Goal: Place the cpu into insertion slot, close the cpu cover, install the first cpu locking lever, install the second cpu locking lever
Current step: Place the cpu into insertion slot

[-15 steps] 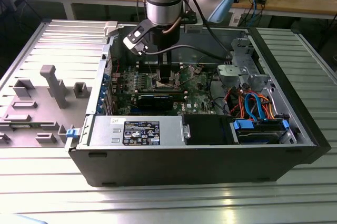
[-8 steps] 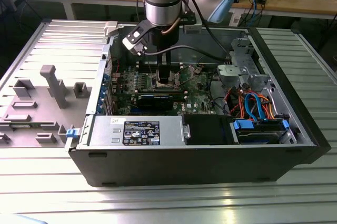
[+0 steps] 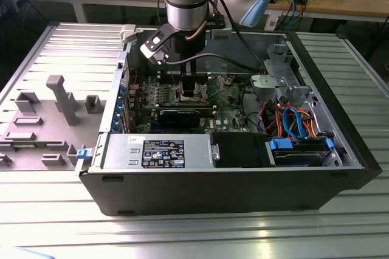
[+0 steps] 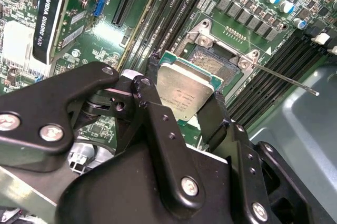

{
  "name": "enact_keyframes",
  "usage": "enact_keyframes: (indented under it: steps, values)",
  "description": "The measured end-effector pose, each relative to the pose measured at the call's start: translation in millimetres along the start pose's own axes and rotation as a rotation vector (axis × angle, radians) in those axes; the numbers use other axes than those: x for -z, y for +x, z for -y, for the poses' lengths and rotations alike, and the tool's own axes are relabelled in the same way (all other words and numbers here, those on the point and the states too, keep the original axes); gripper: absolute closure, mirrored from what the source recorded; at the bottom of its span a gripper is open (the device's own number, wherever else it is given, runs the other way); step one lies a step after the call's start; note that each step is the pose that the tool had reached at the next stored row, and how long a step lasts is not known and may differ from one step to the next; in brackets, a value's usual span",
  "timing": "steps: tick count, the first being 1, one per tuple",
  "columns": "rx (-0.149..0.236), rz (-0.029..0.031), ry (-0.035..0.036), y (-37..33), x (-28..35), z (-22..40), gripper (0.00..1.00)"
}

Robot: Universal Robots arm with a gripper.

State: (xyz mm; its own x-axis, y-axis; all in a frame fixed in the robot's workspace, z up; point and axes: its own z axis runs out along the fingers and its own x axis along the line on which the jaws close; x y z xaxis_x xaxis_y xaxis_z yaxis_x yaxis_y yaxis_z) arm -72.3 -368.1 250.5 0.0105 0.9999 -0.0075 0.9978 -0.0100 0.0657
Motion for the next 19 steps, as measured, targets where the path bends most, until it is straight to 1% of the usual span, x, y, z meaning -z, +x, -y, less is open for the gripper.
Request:
enact_keyframes:
  steps: [11,19]
  values:
    - [0.0,-0.0001,0.0,0.2,-2.0,3.1,0.45]
    - [0.0,0.0005,0.0001,8.5,-2.8,2.9,0.45]
